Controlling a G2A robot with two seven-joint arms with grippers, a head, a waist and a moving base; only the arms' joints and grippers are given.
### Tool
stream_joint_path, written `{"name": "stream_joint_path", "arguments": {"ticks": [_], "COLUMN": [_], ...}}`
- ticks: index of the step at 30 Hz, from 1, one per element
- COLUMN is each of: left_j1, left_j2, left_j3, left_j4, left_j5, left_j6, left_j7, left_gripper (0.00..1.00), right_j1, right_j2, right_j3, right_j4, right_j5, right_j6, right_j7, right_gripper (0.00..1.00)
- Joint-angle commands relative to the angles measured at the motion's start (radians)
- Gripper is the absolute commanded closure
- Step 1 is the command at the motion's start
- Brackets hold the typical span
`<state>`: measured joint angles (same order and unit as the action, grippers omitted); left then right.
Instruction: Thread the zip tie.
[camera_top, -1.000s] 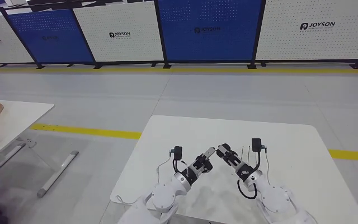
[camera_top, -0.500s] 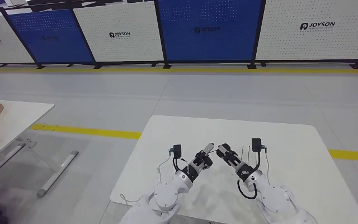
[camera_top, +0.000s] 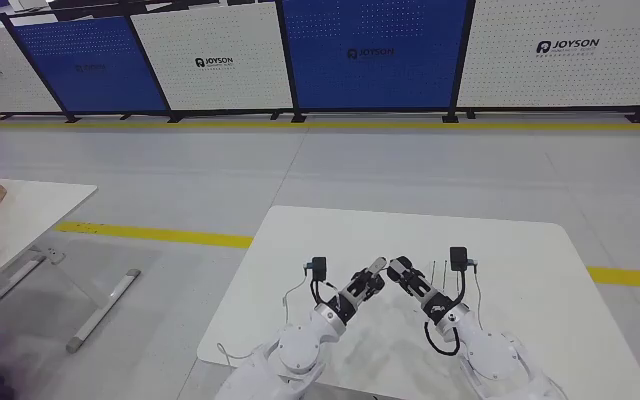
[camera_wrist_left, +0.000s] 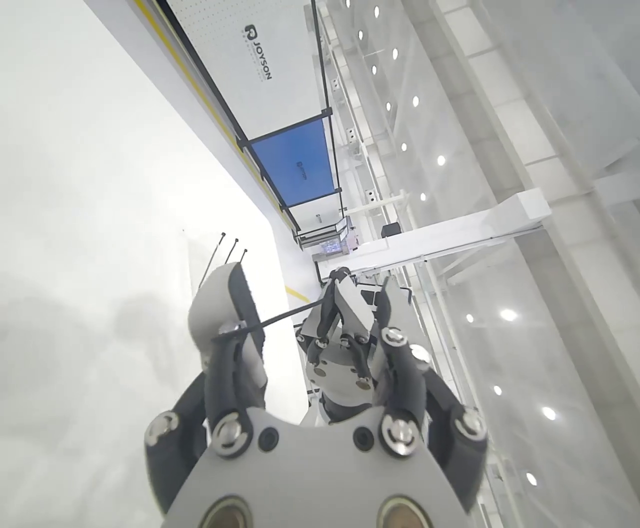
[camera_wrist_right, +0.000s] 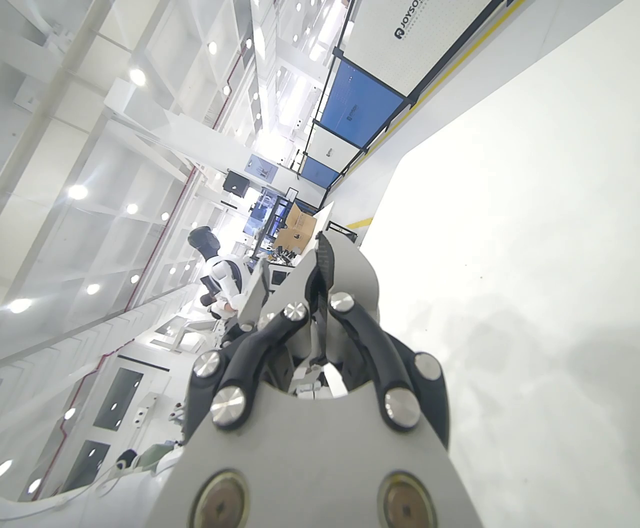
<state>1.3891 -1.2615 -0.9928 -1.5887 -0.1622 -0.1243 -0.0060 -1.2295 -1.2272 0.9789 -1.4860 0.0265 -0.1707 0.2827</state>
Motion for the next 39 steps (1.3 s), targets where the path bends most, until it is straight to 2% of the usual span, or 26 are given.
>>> {"name": "stream_joint_path", "arguments": {"ticks": [1,4,14,15,17,19,30,31,32,33,39], "left_j1": [-0.001,0.001,0.016,0.018,0.02,0.022,0.028,0.029,0.031,0.033,0.048], "left_j2": [0.0,0.001,0.003,0.004,0.004,0.004,0.003,0.003,0.003,0.003,0.006], "left_j3": [-0.002,-0.005,-0.027,-0.029,-0.033,-0.035,-0.037,-0.037,-0.037,-0.037,-0.051], "left_j4": [0.002,-0.001,-0.011,-0.012,-0.013,-0.014,-0.014,-0.016,-0.017,-0.019,-0.038], "left_j5": [-0.003,-0.001,-0.007,-0.008,-0.009,-0.008,0.003,0.005,0.006,0.007,0.019], "left_j6": [0.002,0.002,-0.003,-0.003,-0.004,-0.004,-0.013,-0.015,-0.017,-0.018,-0.01], "left_j7": [-0.011,-0.035,-0.05,-0.052,-0.055,-0.056,-0.061,-0.062,-0.063,-0.064,-0.072], "left_gripper": [0.74,0.75,0.76,0.78,0.92,1.0,1.0,1.0,1.0,1.0,1.0], "right_j1": [0.0,0.0,0.0,0.0,0.0,0.0,0.0,-0.005,-0.008,-0.01,-0.033], "right_j2": [0.0,0.0,0.0,0.0,0.0,0.0,0.0,0.0,0.0,0.0,0.004], "right_j3": [0.0,0.0,0.0,0.0,0.0,0.0,0.0,0.0,0.001,0.002,0.033], "right_j4": [0.0,0.0,0.0,0.0,0.0,0.0,0.0,-0.003,-0.006,-0.008,-0.025], "right_j5": [0.0,0.0,0.0,0.0,0.0,0.0,0.0,-0.001,-0.005,-0.01,-0.011], "right_j6": [0.0,0.0,0.0,0.0,0.0,0.0,0.0,0.0,0.002,0.005,0.005], "right_j7": [0.0,0.0,0.0,0.0,0.0,0.0,0.0,-0.001,0.003,0.007,0.024], "right_gripper": [1.0,1.0,1.0,1.0,1.0,1.0,1.0,0.7,0.51,0.02,0.0]}}
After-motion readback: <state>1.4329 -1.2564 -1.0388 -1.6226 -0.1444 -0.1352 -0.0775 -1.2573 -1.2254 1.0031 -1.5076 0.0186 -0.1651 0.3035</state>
